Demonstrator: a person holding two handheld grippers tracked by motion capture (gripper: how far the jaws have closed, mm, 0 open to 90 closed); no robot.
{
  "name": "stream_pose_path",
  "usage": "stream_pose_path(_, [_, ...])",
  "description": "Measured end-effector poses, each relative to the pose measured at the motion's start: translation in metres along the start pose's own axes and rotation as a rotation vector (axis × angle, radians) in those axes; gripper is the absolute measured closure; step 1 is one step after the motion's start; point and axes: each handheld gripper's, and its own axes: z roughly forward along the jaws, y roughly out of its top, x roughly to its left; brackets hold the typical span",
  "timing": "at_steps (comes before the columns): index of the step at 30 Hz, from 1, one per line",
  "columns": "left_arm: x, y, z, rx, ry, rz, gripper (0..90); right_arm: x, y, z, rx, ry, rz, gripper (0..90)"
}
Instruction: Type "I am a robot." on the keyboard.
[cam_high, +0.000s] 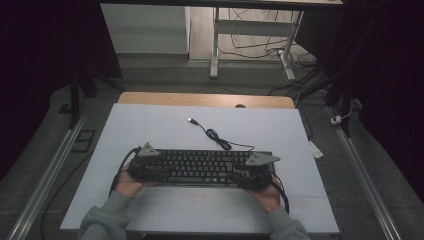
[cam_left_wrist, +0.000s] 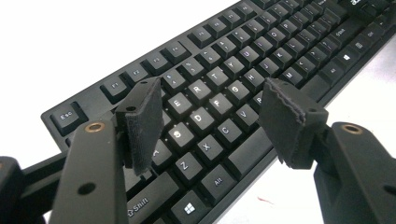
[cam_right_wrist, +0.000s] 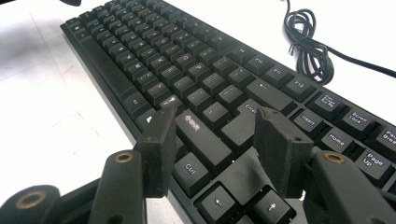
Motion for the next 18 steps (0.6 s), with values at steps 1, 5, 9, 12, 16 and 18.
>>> stream_pose_path(1, [0.000,0.000,0.000,-0.004,0.002,-0.005,39.6,0.000,0.000,0.000,0.000,0.000,0.001,49.1])
stream_pose_path(5, [0.003,-0.001,-0.001,-0.008,0.015,-0.013,38.9,0.000,0.000,0.000,0.003,-0.003,0.000,48.9])
stream_pose_path(9, [0.007,-0.002,-0.001,-0.008,0.033,-0.027,38.2,0.000,0.000,0.000,0.007,-0.003,-0.002,48.8])
stream_pose_path(12, [0.011,-0.003,-0.001,-0.013,0.042,-0.042,38.1,0.000,0.000,0.000,0.012,-0.006,-0.006,48.7])
stream_pose_path(16, [0.015,-0.004,-0.002,-0.021,0.051,-0.055,40.2,0.000,0.000,0.001,0.014,-0.001,-0.003,48.6])
stream_pose_path(18, [0.016,-0.005,-0.002,-0.021,0.053,-0.060,43.6,-0.001,-0.001,0.001,0.017,-0.001,-0.004,48.6])
